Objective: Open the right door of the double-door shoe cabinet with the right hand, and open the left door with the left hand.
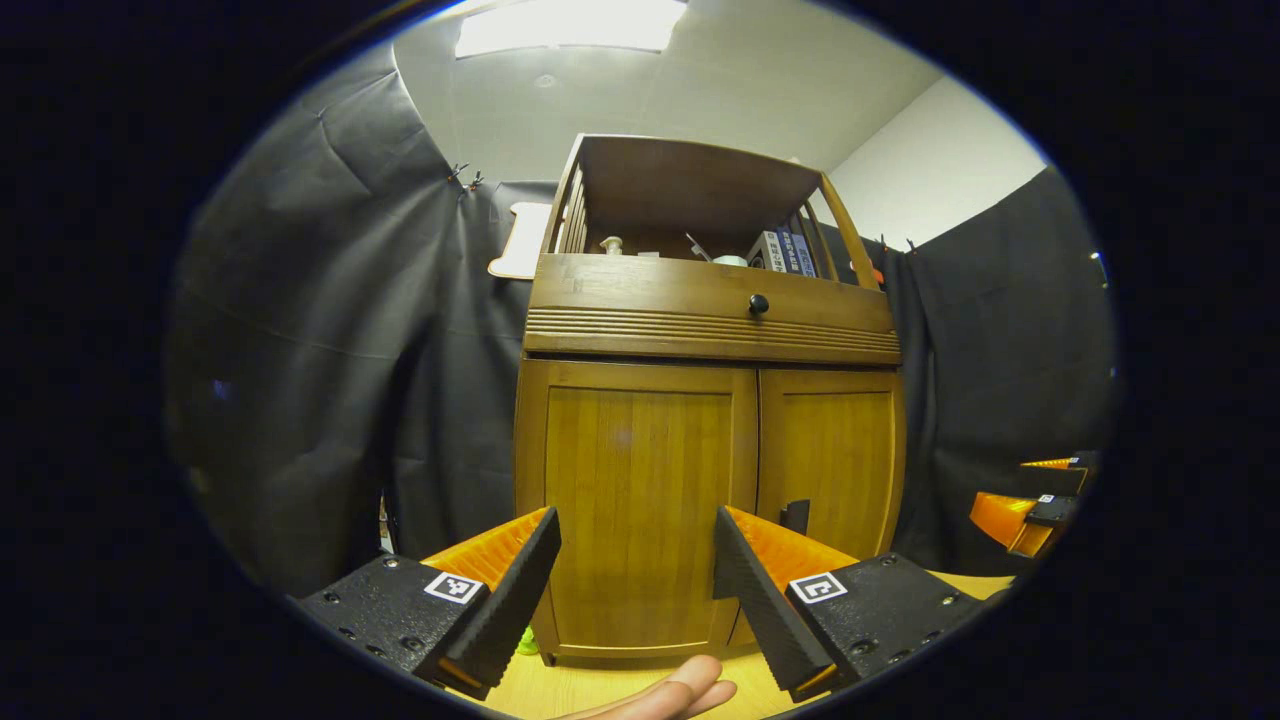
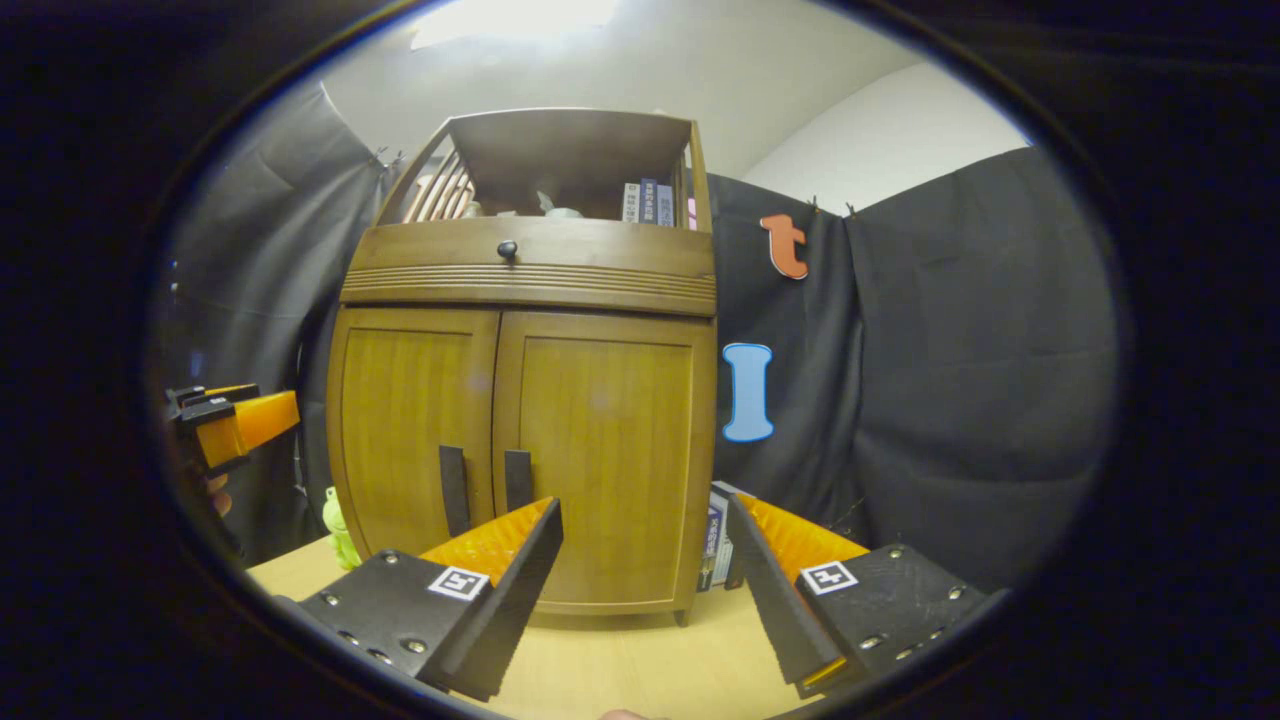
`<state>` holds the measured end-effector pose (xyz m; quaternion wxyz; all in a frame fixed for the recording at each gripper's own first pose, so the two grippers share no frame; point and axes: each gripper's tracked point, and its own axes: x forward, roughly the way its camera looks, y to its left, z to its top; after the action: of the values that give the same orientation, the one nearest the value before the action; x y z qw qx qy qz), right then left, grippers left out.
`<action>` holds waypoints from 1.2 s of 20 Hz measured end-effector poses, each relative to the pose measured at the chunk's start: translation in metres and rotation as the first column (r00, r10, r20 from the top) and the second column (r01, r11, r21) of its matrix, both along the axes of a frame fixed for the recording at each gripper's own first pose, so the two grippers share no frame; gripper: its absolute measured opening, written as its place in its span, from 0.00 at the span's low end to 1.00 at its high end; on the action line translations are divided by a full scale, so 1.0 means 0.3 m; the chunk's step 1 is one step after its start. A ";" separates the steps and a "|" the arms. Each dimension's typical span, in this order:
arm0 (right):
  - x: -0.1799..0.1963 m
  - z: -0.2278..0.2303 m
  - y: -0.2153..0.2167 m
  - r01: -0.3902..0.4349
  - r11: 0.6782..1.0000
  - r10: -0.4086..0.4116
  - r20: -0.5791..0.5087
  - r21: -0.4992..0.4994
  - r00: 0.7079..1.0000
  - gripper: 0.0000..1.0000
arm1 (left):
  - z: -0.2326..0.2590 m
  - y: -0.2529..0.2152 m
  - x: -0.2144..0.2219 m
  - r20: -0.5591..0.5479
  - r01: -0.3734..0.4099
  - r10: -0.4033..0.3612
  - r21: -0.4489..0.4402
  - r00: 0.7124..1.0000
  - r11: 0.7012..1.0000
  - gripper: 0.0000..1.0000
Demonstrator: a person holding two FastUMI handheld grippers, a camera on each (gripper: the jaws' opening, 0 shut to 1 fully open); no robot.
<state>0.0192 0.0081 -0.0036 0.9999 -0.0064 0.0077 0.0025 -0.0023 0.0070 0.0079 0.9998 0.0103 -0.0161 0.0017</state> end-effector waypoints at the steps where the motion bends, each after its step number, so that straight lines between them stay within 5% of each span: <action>1: 0.016 0.005 0.012 -0.009 1.000 0.009 0.001 0.000 1.000 0.98 | 0.001 0.001 -0.002 -0.001 -0.001 0.001 0.000 1.000 1.000 0.96; 7: 0.169 0.017 0.099 -0.057 0.997 0.058 -0.020 0.050 0.998 0.98 | 0.000 0.009 0.006 0.003 -0.006 0.006 0.004 1.000 1.000 0.93; 15: 0.400 -0.158 0.349 -0.188 0.982 0.191 -0.128 0.035 0.973 0.98 | 0.003 0.069 0.027 0.004 -0.021 0.021 -0.010 1.000 1.000 0.92; 24: 0.641 -0.310 0.518 -0.202 0.979 0.202 -0.173 0.022 0.964 0.98 | -0.002 0.074 0.045 -0.001 0.003 -0.003 -0.029 1.000 1.000 0.93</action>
<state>0.2114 0.1636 -0.0967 0.9900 -0.0049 0.0946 0.1049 0.0112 0.0292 0.0074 0.9999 -0.0040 -0.0157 0.0004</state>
